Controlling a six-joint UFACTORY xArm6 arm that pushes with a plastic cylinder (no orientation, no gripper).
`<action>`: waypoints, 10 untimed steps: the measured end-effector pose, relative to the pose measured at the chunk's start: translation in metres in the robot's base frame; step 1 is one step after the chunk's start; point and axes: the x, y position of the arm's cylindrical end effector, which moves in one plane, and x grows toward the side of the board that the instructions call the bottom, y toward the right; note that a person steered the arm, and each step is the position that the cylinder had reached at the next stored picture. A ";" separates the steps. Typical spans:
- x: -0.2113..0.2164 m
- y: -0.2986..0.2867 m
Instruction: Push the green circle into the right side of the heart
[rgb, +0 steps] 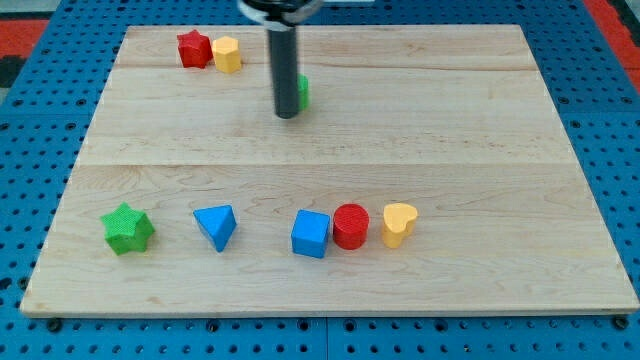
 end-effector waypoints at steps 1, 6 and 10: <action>-0.013 -0.024; 0.078 0.143; 0.103 0.179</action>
